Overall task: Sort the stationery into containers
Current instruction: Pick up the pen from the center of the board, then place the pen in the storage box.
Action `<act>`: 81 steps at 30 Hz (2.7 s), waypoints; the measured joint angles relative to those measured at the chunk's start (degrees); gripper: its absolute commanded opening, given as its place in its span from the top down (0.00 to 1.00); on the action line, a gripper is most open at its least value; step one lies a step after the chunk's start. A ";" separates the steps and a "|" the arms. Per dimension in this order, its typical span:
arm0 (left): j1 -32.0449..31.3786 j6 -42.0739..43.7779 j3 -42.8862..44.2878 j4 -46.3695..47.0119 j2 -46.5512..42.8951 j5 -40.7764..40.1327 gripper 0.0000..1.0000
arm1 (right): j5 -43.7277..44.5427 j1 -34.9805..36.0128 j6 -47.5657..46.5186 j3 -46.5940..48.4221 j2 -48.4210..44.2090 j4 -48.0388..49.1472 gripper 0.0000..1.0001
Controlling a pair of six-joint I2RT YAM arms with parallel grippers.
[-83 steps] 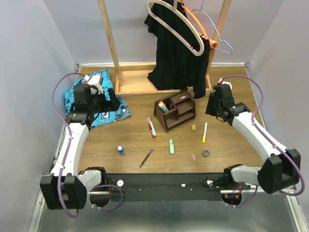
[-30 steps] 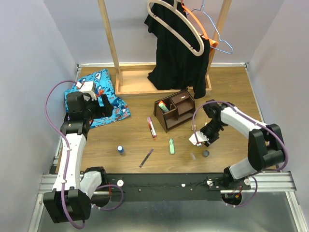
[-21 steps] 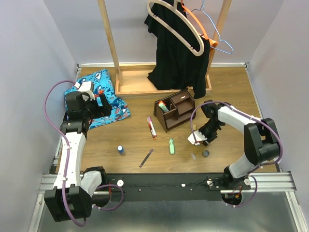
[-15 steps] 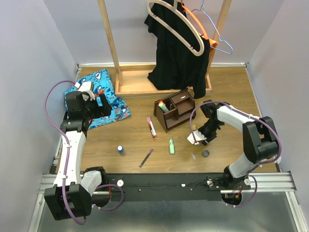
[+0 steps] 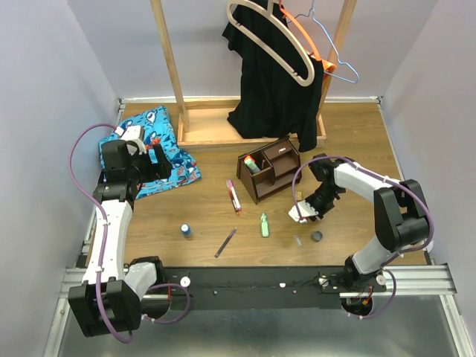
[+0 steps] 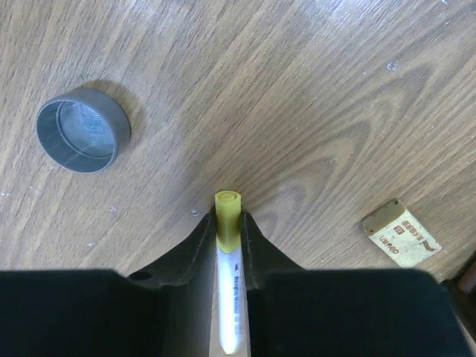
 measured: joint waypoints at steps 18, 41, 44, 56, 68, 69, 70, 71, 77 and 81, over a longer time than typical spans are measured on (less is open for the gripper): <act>0.07 -1.27 2.21 0.59 2.51 1.68 0.01 | -20.57 0.83 20.09 18.38 -11.67 -1.75 0.99; -0.22 -1.18 7.76 0.63 9.84 1.92 0.01 | -26.69 4.28 126.25 18.86 2.43 84.96 0.99; -0.22 -0.61 8.79 -0.02 11.15 1.90 0.01 | -26.36 5.84 126.64 16.61 2.38 87.86 0.99; -0.22 -0.31 10.08 -0.37 12.13 1.90 0.01 | -24.20 7.48 121.96 10.25 2.19 89.24 0.99; -0.22 -0.35 10.05 -0.35 12.13 1.90 0.01 | -22.99 7.48 117.18 4.70 2.08 88.50 0.86; -0.22 -0.37 9.97 -0.28 12.13 1.90 0.01 | -22.77 7.48 116.63 4.52 2.08 88.06 0.76; -0.22 -0.42 9.88 -0.26 12.13 1.92 0.01 | -22.62 7.48 116.26 4.50 2.08 87.82 0.72; -0.22 -0.55 9.79 -0.24 12.13 1.92 0.01 | -22.36 7.48 115.91 4.46 2.01 87.56 0.68; -0.24 -1.38 8.50 0.61 11.78 1.75 0.01 | -21.16 7.48 114.53 4.39 -0.04 84.28 0.60; -0.33 -2.75 6.91 1.46 10.29 0.92 0.01 | -20.52 7.58 114.09 4.81 -2.60 80.30 0.59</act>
